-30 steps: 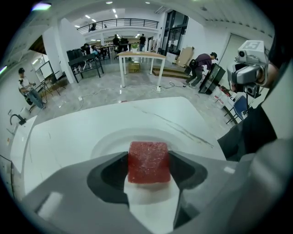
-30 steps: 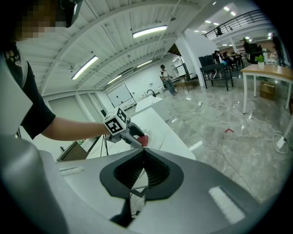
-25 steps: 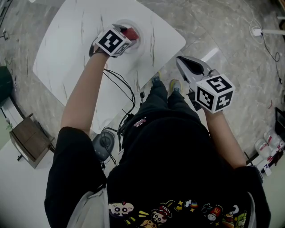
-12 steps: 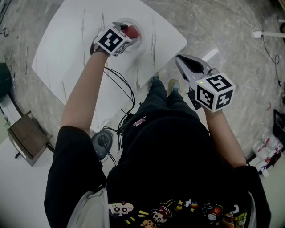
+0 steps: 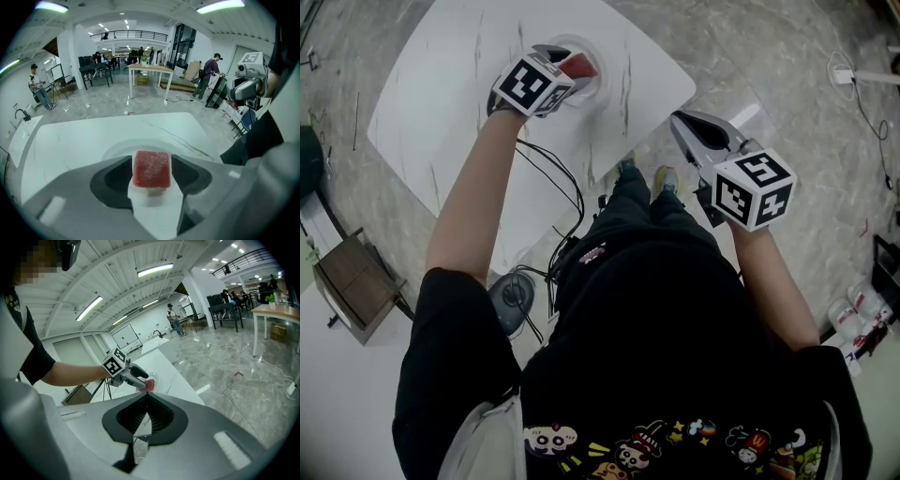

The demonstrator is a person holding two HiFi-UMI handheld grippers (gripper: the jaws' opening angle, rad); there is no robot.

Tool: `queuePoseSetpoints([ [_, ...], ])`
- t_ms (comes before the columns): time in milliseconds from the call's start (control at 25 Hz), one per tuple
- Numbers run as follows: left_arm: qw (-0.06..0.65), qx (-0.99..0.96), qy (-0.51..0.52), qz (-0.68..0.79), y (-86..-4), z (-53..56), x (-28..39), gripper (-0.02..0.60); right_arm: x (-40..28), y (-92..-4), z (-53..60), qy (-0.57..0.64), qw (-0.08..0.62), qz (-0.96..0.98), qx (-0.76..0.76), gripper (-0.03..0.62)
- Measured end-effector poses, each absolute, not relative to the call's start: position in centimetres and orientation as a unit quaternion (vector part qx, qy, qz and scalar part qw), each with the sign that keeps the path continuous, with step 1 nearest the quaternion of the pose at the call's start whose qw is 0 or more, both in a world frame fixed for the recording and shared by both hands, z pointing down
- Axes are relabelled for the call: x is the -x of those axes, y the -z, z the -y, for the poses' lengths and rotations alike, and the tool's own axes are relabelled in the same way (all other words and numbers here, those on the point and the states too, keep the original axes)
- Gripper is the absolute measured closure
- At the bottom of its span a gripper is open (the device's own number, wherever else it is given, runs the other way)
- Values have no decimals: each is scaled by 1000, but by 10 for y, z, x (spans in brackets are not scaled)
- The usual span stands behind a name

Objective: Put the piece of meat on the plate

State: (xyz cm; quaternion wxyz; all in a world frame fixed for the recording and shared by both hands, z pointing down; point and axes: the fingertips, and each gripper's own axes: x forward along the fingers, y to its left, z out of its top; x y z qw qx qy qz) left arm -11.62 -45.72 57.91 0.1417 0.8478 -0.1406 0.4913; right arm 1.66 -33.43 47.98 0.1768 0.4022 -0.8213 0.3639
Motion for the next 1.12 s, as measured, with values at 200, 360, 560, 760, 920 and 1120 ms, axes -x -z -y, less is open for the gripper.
queuePoseSetpoints([
  [200,124,-863,-452,189,-550,463,121,473,-12,-478,340,-355,176,828,-397,569],
  [360,122,-870,-393,272,-516,457,134,580,-7,-469,345,-335,173,837,-397,569],
  [560,152,-872,-293,362,-469,424,149,580,1,-453,358,-305,165,850,-397,571],
  [760,170,-857,-207,440,-432,399,162,580,9,-442,368,-280,156,862,-392,571],
  [920,174,-843,-161,482,-416,390,166,580,14,-433,370,-259,152,873,-384,571],
  [1120,163,-837,-129,507,-400,373,148,580,5,-426,366,-237,153,887,-365,571],
])
